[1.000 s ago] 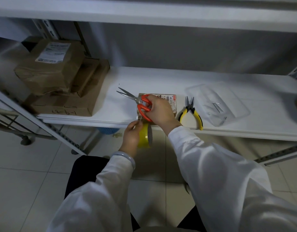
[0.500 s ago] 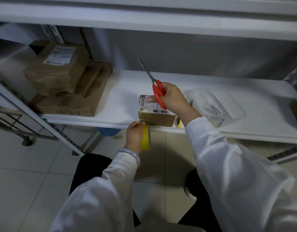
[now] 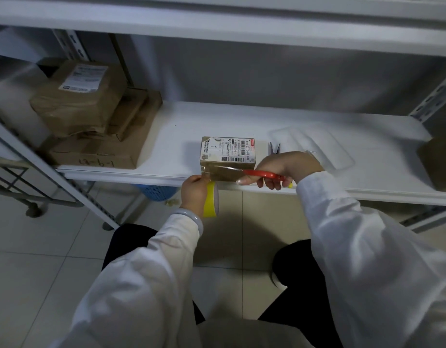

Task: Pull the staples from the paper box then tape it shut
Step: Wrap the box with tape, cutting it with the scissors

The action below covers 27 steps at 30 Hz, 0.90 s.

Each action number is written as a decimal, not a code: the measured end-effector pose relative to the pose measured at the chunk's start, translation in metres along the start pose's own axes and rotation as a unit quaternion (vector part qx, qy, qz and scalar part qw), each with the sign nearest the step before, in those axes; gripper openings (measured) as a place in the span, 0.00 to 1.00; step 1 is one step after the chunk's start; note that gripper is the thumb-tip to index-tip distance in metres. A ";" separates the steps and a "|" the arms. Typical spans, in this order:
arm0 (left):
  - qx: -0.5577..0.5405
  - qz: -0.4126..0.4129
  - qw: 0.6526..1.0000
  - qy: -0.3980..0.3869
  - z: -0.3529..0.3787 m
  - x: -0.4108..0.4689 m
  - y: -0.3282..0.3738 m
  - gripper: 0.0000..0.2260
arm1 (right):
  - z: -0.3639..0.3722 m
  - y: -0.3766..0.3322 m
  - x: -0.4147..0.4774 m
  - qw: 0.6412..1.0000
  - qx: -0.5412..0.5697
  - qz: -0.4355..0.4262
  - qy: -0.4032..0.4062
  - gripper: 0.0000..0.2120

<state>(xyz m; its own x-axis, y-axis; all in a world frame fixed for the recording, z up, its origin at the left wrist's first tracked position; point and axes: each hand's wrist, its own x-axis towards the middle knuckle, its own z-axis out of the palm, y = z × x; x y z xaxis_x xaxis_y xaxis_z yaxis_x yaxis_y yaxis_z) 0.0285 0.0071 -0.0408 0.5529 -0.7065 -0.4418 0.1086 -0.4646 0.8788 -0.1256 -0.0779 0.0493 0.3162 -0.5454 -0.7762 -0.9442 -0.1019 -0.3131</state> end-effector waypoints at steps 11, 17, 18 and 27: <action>-0.001 0.001 1.000 -0.002 -0.002 0.006 -0.002 0.06 | 0.010 -0.025 0.019 0.999 -0.028 0.017 -0.020 0.25; -0.014 0.000 1.000 -0.006 -0.003 0.010 -0.004 0.11 | 0.011 -0.038 0.024 0.999 -0.048 0.003 -0.015 0.26; -0.010 0.002 1.000 -0.009 -0.003 0.011 -0.004 0.12 | 0.012 -0.039 0.025 0.999 -0.049 0.001 -0.013 0.25; -0.005 0.006 1.000 -0.030 -0.002 0.011 -0.004 0.04 | 0.011 -0.040 0.022 0.994 -0.069 -0.047 0.068 0.21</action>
<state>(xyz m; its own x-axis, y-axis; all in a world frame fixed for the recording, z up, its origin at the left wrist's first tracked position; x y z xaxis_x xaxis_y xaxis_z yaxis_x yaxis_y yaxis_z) 0.0362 0.0023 -0.0490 0.5033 -0.7434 -0.4406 0.1107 -0.4501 0.8861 -0.0798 -0.0764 0.0392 0.3969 -0.6349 -0.6628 -0.9178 -0.2663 -0.2945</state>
